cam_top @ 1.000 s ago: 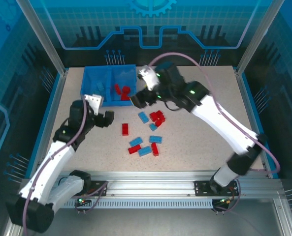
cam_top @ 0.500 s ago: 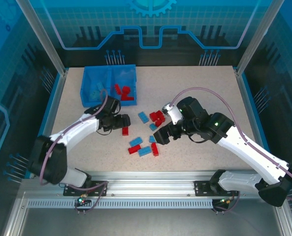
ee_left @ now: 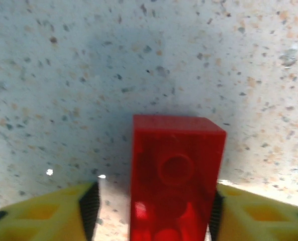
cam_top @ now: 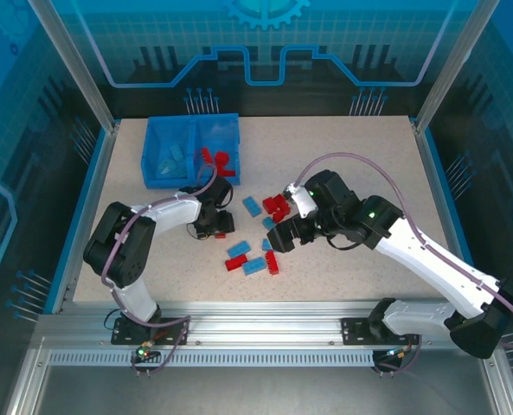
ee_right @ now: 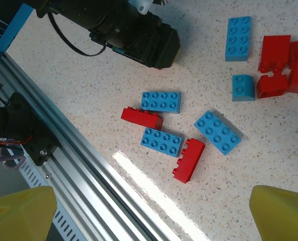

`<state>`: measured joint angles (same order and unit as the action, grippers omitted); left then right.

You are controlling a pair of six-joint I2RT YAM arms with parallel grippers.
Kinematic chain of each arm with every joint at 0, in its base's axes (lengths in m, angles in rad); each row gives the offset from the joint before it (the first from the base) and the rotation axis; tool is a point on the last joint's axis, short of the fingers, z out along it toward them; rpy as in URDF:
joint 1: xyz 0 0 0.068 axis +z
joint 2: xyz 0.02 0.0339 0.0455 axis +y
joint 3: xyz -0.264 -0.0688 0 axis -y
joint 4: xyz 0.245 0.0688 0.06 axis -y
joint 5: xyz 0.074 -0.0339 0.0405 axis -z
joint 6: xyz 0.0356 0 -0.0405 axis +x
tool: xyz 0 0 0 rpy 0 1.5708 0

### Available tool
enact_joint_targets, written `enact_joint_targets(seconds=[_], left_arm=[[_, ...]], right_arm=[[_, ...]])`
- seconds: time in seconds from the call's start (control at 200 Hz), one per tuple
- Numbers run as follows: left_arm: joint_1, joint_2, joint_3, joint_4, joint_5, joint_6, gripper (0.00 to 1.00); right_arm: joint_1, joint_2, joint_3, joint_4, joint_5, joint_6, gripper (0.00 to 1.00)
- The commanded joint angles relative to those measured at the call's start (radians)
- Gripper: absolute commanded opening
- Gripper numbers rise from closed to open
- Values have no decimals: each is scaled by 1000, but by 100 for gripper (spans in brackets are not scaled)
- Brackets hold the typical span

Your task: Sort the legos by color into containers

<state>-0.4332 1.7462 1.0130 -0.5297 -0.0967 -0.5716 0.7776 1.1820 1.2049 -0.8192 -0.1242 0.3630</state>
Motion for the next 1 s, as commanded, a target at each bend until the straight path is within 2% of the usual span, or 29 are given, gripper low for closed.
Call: enact_joint_targets(seconds=[0.0,0.19,0.325,0.44,0.625,0.86,0.99], left_arm=[[-7,29,11,22,-2,-17,47],[-7,-62,12,16,-3,-14,32],[-4,-162,75,-25,-83,14,30],[16,-173,218,-44,-167,106,29],[100,22,528,-23,-255,210,28],[190,384,959,-36,-222,239,27],[207,563,1208,-134,-229,257,30]], right_arm=[[-8,14,4,-2,-14,16,100],[-8,28,22,15,-49,25,100],[-8,8,28,27,-27,38,100],[-8,-14,24,30,8,46,100],[-12,-46,10,28,47,69,100],[-11,-128,-3,0,85,99,100],[-12,-177,-16,-17,115,111,100]])
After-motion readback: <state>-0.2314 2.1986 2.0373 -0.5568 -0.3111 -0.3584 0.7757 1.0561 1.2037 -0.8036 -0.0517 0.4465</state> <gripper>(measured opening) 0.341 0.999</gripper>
